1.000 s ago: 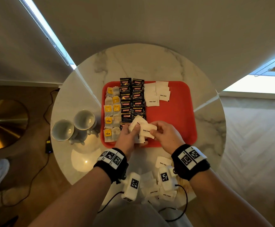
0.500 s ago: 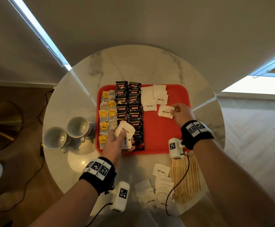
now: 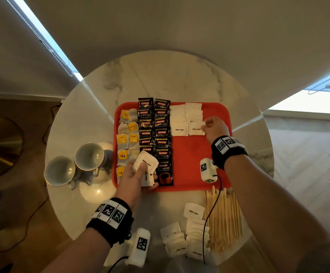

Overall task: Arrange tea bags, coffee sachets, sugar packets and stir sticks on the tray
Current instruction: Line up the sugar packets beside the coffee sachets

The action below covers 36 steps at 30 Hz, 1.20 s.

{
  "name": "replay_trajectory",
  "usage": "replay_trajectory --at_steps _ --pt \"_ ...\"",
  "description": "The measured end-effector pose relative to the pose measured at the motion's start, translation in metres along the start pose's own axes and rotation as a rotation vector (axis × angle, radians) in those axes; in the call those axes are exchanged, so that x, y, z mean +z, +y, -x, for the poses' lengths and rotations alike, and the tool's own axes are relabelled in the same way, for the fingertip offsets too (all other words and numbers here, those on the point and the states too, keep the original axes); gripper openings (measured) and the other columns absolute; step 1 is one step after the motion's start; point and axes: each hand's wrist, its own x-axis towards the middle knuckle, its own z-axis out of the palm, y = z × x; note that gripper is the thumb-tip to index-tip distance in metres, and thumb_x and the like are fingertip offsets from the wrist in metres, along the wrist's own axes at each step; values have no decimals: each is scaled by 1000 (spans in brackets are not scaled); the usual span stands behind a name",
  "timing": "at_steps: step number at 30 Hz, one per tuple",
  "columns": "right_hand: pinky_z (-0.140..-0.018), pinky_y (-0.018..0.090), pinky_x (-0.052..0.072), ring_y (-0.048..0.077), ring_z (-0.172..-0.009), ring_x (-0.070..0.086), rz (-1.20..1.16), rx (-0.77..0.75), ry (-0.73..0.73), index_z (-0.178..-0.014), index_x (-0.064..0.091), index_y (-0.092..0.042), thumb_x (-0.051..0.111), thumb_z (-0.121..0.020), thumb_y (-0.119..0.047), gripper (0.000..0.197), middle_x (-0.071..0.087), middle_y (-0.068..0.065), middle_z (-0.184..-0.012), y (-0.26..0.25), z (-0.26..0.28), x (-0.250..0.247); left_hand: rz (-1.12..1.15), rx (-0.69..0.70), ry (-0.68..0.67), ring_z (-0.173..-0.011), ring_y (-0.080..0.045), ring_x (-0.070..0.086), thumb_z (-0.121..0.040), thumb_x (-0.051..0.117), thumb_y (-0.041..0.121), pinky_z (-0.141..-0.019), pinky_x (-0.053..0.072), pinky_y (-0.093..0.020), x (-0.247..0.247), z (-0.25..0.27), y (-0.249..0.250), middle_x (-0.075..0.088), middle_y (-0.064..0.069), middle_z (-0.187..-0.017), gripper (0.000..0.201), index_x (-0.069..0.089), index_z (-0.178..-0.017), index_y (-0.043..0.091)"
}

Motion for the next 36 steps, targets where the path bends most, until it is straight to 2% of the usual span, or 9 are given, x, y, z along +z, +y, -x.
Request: replay_trajectory --at_steps 2,6,9,12,16,18,24,30,36 --pt "-60 19 39 13 -87 63 -23 21 20 -113 65 -21 70 -93 -20 21 67 -7 -96 -2 4 -2 5 -12 4 -87 -29 70 -102 55 19 -69 62 -44 4 -2 2 67 -21 -111 25 52 -126 11" --pt "-80 31 52 15 -96 65 -6 -6 61 -112 62 -23 73 -89 -36 29 68 -7 -103 -5 22 -7 21 -19 -17 -92 -28 70 -101 55 15 -74 63 -47 18 -5 11 66 -16 -111 24 51 -124 9" --pt "-70 18 45 3 -89 62 -52 -112 -88 -105 66 -24 71 -90 -45 26 67 -13 -98 -13 60 -2 6 -3 -46 -81 -20 72 -102 54 16 -75 63 -47 30 -7 18 68 -12 -105 24 49 -125 9" --pt "-74 22 52 4 -84 66 -124 -208 -310 -94 71 -30 71 -84 -60 31 72 -12 -88 -17 97 13 -40 22 -72 -80 -22 72 -101 58 19 -71 63 -43 42 -11 19 67 -17 -109 30 48 -127 8" --pt "-72 30 60 11 -74 71 -271 -198 -372 -94 70 -26 73 -92 -28 4 73 -4 -83 -17 117 28 -79 48 -87 -77 -14 73 -96 66 20 -69 63 -41 52 -11 19 67 -11 -107 37 48 -125 3" --pt "-72 30 62 14 -77 73 -308 -178 -312 -95 68 -26 66 -97 -20 6 73 -3 -88 -17 118 28 -100 52 -93 -75 -15 73 -96 66 16 -68 63 -41 53 -11 19 67 -12 -105 36 47 -124 3" --pt "-69 23 55 10 -78 66 -92 -156 -118 -112 63 -24 55 -102 -17 14 65 -8 -95 -7 87 8 -142 49 -47 -79 -20 71 -98 62 13 -72 63 -46 40 -11 15 65 -17 -105 32 48 -125 5" --pt "-57 24 43 16 -79 61 195 -165 -190 -114 63 -24 56 -101 -16 17 67 4 -98 -13 48 11 -130 19 -24 -80 -21 71 -98 62 12 -68 64 -41 23 -5 7 65 -15 -104 28 46 -122 9" --pt "-73 30 49 24 -89 63 263 -192 -223 -118 63 -22 54 -101 -14 21 67 6 -102 -27 35 22 -115 24 -21 -72 -14 73 -98 62 11 -63 62 -37 12 -2 3 67 -12 -100 26 50 -120 8"
